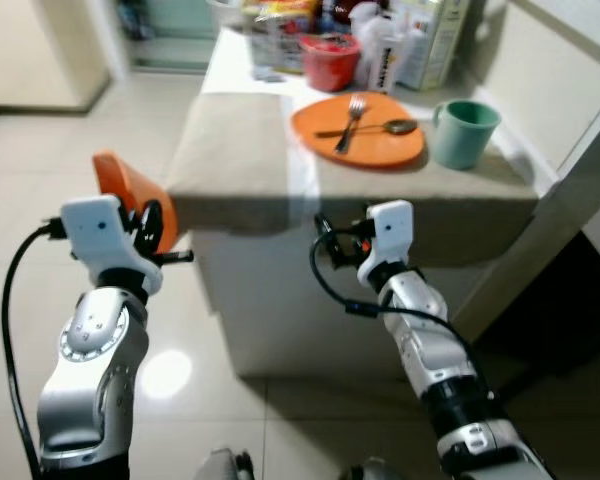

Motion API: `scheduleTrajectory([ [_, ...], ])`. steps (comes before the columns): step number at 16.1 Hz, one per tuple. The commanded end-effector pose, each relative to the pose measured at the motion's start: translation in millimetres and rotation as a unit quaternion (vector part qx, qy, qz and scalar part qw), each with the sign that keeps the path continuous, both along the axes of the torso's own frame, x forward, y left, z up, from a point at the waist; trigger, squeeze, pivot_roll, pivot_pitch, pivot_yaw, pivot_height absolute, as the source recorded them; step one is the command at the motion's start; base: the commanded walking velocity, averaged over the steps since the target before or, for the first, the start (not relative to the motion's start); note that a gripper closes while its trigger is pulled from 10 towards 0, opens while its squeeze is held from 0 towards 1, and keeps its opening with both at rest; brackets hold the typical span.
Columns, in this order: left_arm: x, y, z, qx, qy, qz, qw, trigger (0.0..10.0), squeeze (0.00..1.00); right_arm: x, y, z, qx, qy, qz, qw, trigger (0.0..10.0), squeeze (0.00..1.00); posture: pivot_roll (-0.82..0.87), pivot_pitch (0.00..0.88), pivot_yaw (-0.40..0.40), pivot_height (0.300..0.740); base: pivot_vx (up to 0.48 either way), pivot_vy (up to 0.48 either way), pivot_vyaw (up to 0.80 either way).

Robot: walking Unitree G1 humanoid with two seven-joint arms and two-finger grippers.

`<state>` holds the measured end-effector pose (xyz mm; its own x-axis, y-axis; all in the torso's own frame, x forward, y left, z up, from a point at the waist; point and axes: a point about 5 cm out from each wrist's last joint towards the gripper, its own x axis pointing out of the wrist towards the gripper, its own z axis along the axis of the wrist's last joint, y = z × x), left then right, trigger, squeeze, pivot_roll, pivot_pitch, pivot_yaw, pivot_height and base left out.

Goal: Setting the table

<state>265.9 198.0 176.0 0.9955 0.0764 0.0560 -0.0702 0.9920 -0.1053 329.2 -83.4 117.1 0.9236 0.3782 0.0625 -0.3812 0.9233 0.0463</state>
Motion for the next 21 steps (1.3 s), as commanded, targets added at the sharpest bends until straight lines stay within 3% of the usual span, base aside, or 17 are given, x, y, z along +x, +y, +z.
scheduleTrajectory([
  [1,-0.7,-1.5,5,0.004,-0.017,-0.005,1.000,0.0,0.00,0.1,-4.8,-1,-0.001,0.004,-0.007,1.000,10.0,0.00,-0.01,0.000,0.012,0.740,-0.247,-0.326,0.00],
  [7,1.5,0.2,4,0.022,-0.018,-0.003,1.000,0.0,0.00,-0.9,-2.7,-2,-0.001,0.005,-0.006,1.000,10.0,0.00,-0.01,0.000,0.019,0.740,0.000,-0.052,0.00],
  [16,6.4,-0.6,-1,0.028,-0.012,-0.009,0.999,0.0,0.00,-2.4,-3.4,-3,-0.007,0.003,-0.008,1.000,10.0,0.00,-0.02,0.000,0.027,0.740,0.000,-0.458,0.00],
  [21,11.6,-0.9,-6,0.029,-0.005,-0.001,1.000,0.0,0.00,-2.7,-2.6,-2,-0.009,0.000,-0.008,1.000,10.0,0.00,-0.02,0.000,0.032,0.740,0.289,-0.379,0.00],
])
